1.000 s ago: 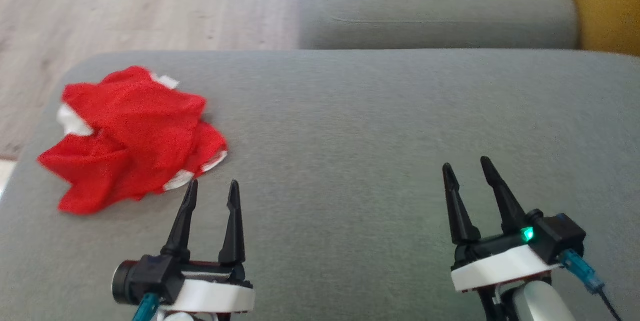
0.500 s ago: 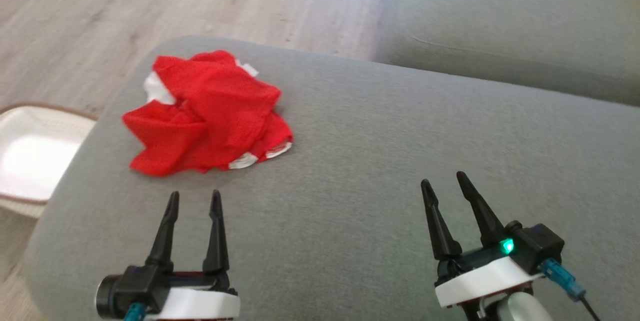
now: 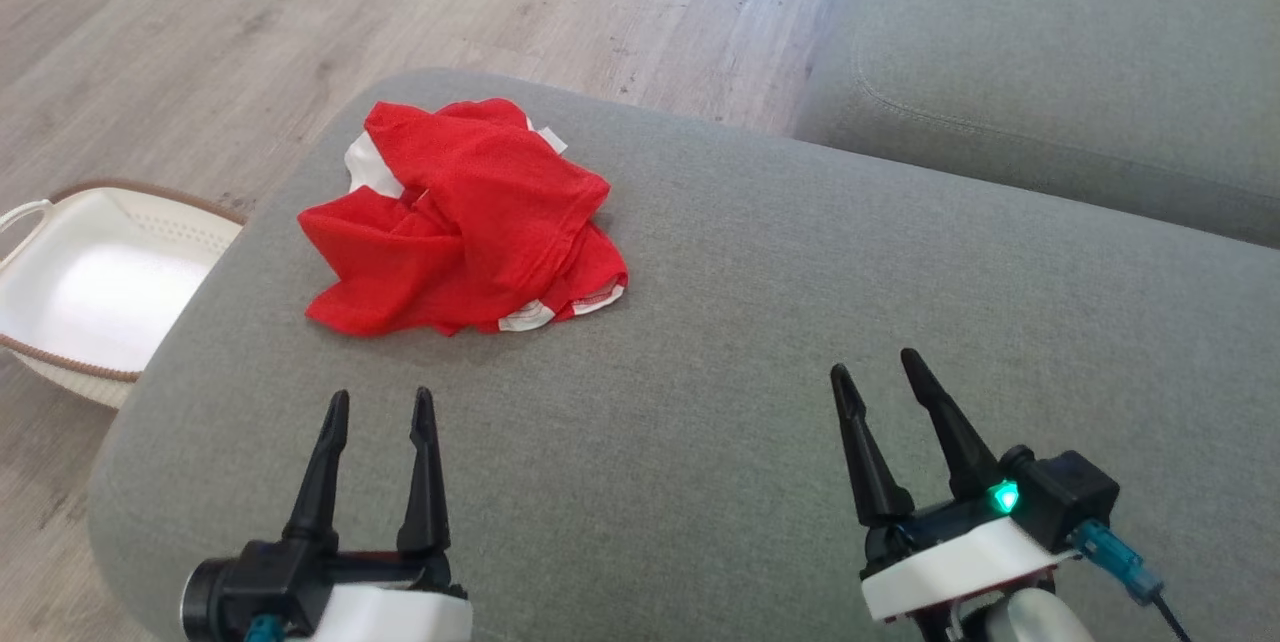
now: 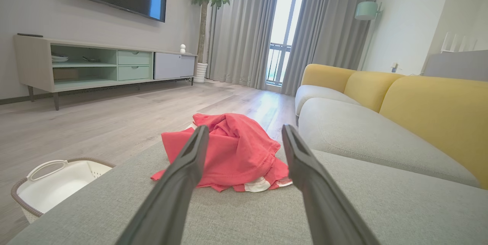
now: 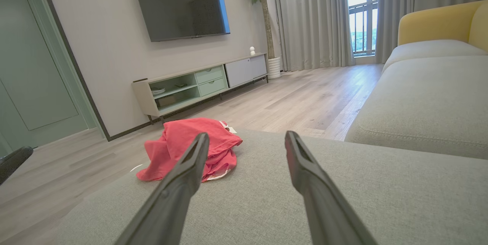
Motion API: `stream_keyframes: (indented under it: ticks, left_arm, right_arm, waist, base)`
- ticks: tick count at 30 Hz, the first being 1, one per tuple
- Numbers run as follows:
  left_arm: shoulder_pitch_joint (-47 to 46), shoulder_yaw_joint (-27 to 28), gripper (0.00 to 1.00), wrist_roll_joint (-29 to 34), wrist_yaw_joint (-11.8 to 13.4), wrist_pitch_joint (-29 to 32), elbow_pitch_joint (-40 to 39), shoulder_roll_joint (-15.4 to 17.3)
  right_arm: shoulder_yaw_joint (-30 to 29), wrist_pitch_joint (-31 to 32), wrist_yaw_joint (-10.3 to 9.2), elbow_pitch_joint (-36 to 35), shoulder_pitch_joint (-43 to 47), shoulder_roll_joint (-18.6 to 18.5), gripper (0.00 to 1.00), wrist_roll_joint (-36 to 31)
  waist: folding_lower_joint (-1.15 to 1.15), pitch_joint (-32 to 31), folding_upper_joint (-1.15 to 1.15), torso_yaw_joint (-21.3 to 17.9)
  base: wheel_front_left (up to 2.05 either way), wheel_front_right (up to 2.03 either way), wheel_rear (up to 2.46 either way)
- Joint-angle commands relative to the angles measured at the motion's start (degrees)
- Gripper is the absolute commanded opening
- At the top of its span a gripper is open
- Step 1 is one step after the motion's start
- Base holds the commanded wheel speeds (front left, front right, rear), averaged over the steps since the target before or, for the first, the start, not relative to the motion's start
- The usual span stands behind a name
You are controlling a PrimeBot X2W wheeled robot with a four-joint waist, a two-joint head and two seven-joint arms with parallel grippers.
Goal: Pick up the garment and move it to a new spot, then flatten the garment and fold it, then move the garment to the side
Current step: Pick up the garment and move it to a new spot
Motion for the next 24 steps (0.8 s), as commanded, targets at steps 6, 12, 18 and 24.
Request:
stream_keyframes:
  ticks: [6, 12, 18, 24]
  left_arm:
    - [-2.22, 2.94, 1.0, 0.03, 0.18, -0.55, -2.57, -0.17]
    - [-4.09, 5.07, 1.0, -0.21, 0.37, -0.55, -3.32, -0.17]
    - [-12.21, 9.58, 1.0, 2.6, -2.27, -0.55, -1.94, 1.51]
    - [-25.5, 11.01, 1.0, 3.58, -5.11, -0.26, 5.31, 6.87]
  right_arm:
    - [1.6, -0.63, -0.04, -1.46, -1.27, -0.38, 1.0, -0.07]
    - [1.59, -0.63, -0.04, -2.14, -2.42, -0.38, 1.0, -1.14]
    - [-0.06, -0.63, -0.04, -3.95, -4.93, -0.38, 1.0, -3.3]
    - [-3.77, -0.63, -0.04, -7.46, -7.22, -0.38, 1.0, -5.81]
  waist:
    - [0.0, 1.13, 0.0, -1.37]
    - [0.0, 4.15, 0.0, -3.4]
    - [0.0, 10.13, 0.0, -6.41]
    - [0.0, 17.44, 0.0, -8.32]
  base:
    - [0.0, 0.0, 0.0]
    - [0.0, 0.0, 0.0]
    - [0.0, 0.0, 0.0]
    - [0.0, 0.0, 0.0]
